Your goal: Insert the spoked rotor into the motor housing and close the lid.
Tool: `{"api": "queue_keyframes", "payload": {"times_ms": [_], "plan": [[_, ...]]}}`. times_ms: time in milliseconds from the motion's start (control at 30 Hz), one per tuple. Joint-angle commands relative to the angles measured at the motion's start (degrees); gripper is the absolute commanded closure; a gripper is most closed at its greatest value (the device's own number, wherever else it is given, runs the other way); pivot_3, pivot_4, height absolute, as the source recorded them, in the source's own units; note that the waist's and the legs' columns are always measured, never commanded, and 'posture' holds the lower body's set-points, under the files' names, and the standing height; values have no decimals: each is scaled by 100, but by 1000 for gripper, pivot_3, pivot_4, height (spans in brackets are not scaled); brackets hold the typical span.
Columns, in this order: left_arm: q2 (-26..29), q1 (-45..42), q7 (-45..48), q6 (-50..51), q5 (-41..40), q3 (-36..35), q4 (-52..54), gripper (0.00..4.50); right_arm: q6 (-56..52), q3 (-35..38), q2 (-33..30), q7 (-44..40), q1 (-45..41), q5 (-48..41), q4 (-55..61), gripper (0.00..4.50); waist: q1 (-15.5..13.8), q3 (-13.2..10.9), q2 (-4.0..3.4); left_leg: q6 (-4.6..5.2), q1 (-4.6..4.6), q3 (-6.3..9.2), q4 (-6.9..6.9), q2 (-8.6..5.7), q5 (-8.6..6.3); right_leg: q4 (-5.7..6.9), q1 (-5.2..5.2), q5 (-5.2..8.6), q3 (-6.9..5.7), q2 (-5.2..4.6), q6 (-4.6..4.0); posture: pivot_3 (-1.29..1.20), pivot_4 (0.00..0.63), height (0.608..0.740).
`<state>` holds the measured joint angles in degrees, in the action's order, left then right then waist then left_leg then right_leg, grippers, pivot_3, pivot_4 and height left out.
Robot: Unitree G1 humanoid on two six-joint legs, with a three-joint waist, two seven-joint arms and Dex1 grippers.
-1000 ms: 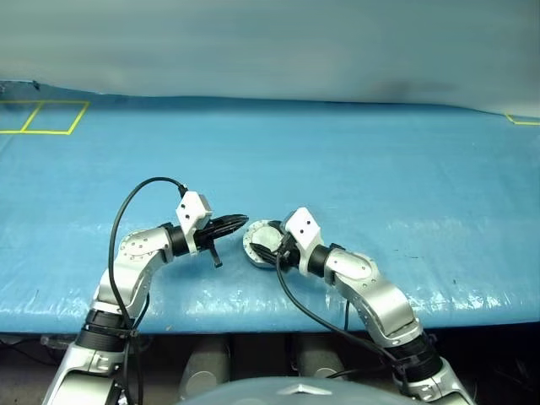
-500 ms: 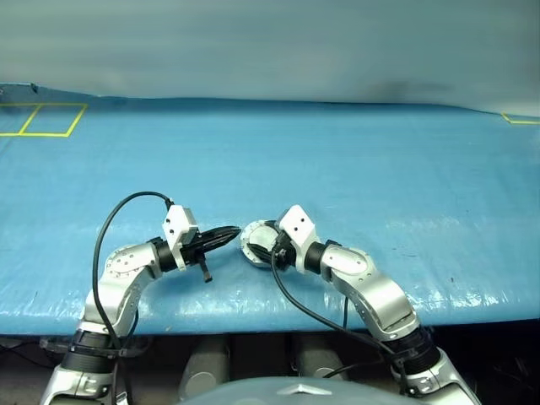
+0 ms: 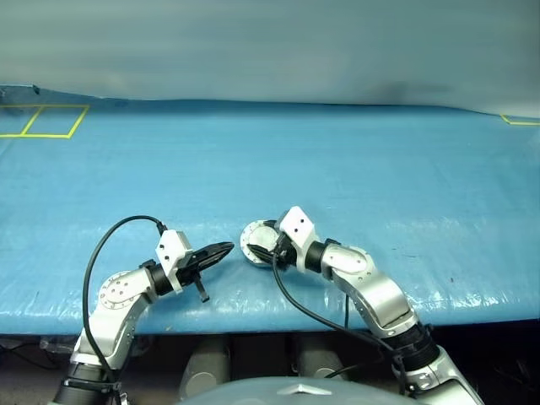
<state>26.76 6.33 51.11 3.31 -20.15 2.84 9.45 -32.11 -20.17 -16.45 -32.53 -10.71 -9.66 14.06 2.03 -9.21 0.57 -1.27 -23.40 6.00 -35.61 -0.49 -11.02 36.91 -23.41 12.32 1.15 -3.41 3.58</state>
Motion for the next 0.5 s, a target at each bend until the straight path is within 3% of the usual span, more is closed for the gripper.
{"api": "queue_keyframes", "payload": {"times_ms": [33, 500], "plan": [[-1, 29, -38, -87, 7, -10, 196, 4500, -366, -40, -133, -107, 21, 10, -320, 1462, 2, 0, 0, 0, -2, 0, 0, 0, 0, 0, 1, 0, 0, 0, 0, 0, 150, 740], [-12, -9, 74, -111, -23, 20, -10, 4500, -95, 27, -297, -739, -329, -197, -547, 1462, -1, 2, -2, 1, -11, -1, 3, -2, 0, -1, 1, 0, -1, 0, 0, 0, 150, 740]]}}
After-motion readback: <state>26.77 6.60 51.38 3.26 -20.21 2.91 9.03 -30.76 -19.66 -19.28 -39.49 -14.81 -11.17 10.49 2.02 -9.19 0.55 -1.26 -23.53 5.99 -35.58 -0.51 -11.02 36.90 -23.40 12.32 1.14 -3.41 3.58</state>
